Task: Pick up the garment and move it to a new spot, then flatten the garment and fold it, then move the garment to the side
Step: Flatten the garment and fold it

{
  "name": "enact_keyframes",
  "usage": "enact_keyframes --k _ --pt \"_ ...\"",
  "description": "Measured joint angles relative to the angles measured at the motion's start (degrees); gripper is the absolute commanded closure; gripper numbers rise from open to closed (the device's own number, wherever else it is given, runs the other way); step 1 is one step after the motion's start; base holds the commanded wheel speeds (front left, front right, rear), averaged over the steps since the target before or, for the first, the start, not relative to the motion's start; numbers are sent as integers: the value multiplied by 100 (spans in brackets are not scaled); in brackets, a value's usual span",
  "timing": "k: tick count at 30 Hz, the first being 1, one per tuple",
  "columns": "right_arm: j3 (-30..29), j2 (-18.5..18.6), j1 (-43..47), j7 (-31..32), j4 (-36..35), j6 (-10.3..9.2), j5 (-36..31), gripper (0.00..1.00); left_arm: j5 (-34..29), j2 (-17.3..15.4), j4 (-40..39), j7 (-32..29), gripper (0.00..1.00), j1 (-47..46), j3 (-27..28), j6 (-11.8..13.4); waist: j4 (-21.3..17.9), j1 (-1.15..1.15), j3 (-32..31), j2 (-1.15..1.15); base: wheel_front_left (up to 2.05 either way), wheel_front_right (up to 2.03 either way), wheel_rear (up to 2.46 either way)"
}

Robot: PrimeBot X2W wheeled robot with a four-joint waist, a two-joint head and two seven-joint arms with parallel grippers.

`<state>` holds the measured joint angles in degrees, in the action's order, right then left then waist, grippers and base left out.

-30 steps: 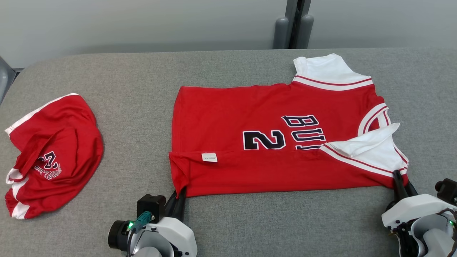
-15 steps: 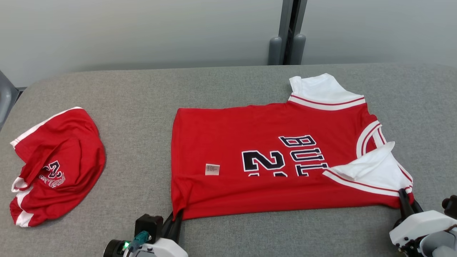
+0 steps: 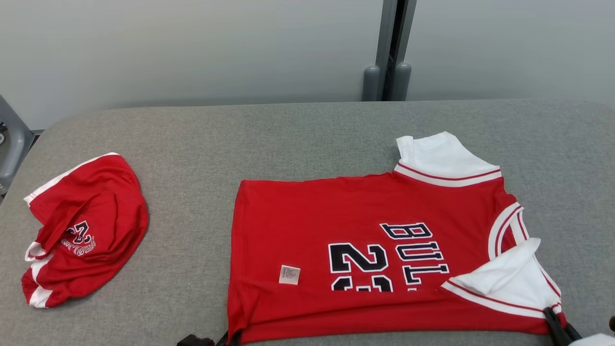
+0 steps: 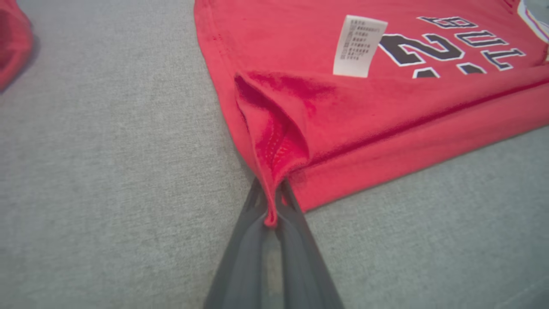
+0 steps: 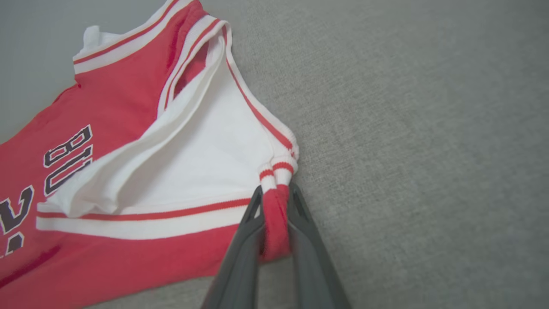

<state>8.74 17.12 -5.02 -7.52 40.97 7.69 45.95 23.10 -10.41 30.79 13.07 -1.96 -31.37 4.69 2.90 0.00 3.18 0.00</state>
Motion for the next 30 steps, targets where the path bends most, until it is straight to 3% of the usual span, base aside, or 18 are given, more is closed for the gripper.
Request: enact_keyframes --k 6,7,8,9,18,23,26,30 --pt "-283 66 747 257 -881 -1 59 100 -15 -187 -613 -225 98 352 -64 144 -24 0 -8 0 0 0 0" --pt "-283 66 747 257 -881 -1 59 76 -15 -187 -613 -225 44 352 -64 144 -24 0 -8 0 0 0 0" --pt "-374 49 804 294 -995 -1 77 11 -15 -205 -704 -254 0 391 -58 172 -36 0 -11 0 0 0 0" --pt "-457 27 839 318 -1125 -1 82 0 -14 -223 -794 -311 0 416 -60 203 -47 0 -19 0 0 0 0" --pt "-1037 -180 916 547 -2105 -21 -278 0 98 -533 -1581 -802 0 570 -70 224 -102 0 -143 0 0 0 0" --pt "-1274 -275 821 333 -2552 -20 -708 0 35 -667 -2184 -840 0 472 123 469 -105 0 -172 0 0 0 0" --pt "-1154 -422 580 288 -2852 -20 -720 0 -41 -710 -2314 -740 0 248 286 616 -170 0 -180 0 0 0 0" --pt "-831 -285 225 -31 -3268 -20 -980 0 90 -528 -2221 -563 0 -158 514 703 -352 0 -76 0 0 0 0"
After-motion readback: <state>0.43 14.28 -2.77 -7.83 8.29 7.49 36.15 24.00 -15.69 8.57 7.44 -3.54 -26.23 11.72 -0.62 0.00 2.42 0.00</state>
